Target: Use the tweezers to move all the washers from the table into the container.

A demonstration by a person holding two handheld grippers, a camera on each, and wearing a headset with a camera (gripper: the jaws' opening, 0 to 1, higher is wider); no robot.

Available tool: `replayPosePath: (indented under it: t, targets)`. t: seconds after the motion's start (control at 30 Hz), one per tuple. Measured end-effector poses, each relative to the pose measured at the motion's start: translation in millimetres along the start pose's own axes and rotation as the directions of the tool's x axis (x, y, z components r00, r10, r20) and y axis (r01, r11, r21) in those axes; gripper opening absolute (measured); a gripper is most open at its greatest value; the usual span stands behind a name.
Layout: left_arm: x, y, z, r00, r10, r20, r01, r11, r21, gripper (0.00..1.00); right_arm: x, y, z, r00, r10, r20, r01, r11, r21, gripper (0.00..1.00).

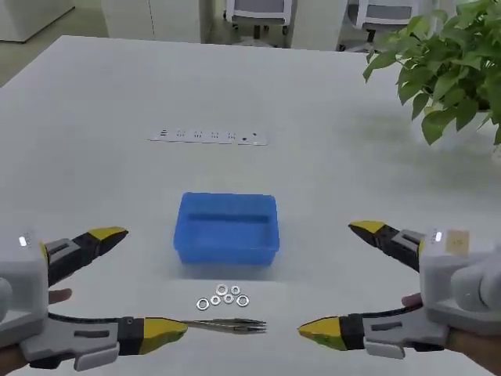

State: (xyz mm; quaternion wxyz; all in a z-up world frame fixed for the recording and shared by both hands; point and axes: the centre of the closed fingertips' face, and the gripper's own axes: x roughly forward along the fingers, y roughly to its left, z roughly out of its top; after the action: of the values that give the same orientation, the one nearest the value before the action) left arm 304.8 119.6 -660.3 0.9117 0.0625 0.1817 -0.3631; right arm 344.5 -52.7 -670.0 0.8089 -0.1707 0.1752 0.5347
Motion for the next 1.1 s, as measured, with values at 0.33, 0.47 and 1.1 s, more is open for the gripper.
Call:
replayPosePath:
  t: [0.33,0.47,1.1]
  targets:
    - [2.5,0.5,-2.0,0.9999,-0.004,-0.01,0.004,1.0,0.006,0.99,0.4,-0.5,-1.5,0.9999,0.005,-0.009,-0.005,1.0,-0.01,0.99]
    - [4.0,0.9,-3.5,0.9999,-0.009,-0.015,0.009,1.0,0.007,0.98,0.9,-1.3,-1.5,0.9999,0.008,-0.01,-0.008,1.0,-0.013,0.98]
    - [9.9,2.0,-12.2,0.9969,-0.048,-0.063,0.05,0.998,0.039,0.9,11.7,0.2,-4.5,0.9975,0.054,-0.045,-0.057,0.997,-0.058,0.92]
